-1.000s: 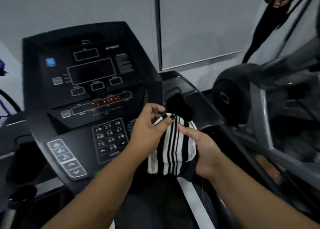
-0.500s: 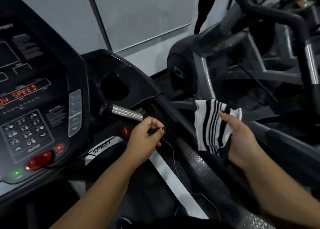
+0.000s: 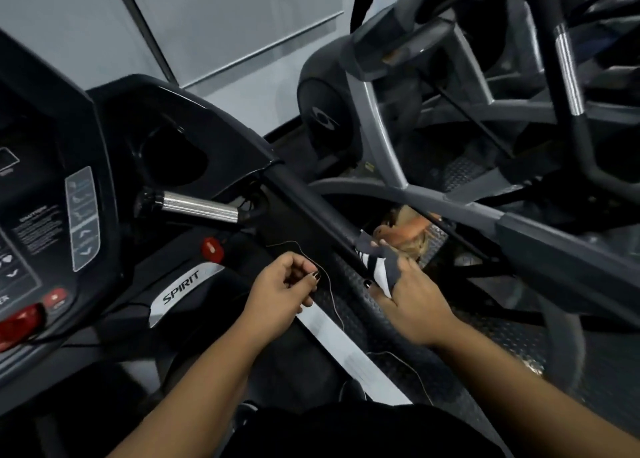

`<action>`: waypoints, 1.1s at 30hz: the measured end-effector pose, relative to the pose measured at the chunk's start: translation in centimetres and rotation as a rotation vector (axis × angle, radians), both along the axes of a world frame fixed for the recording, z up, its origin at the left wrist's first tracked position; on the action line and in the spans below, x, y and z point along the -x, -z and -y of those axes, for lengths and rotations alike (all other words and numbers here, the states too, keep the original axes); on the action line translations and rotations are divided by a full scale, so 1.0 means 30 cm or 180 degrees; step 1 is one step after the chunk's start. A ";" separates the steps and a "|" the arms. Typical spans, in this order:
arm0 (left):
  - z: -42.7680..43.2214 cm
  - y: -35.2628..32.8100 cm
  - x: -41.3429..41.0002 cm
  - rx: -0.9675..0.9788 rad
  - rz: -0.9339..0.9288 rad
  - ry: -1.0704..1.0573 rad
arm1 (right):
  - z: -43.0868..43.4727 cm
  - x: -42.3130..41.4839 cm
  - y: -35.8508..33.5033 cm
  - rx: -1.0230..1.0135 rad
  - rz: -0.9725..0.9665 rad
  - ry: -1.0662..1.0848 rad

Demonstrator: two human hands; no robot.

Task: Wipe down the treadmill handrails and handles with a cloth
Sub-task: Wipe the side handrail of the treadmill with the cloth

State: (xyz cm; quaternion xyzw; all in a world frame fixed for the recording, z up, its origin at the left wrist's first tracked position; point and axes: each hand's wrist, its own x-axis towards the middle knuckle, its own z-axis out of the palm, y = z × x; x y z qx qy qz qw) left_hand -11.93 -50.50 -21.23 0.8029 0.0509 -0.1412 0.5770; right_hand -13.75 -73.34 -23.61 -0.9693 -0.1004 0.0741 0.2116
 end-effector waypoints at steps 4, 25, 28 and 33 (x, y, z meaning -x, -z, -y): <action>0.012 0.020 0.003 0.0046 -0.0066 0.0061 | 0.007 0.021 0.006 0.0372 -0.0196 0.0141; -0.016 0.051 -0.010 0.0110 -0.0248 0.0164 | 0.072 -0.055 0.024 -0.0339 -0.1080 0.1142; -0.014 0.054 -0.006 0.0117 -0.0254 0.0184 | 0.042 -0.148 0.026 -0.0555 -0.1185 0.1019; 0.031 0.042 -0.005 0.0088 -0.0273 0.0264 | -0.035 -0.221 0.017 -0.0540 -0.1092 0.1032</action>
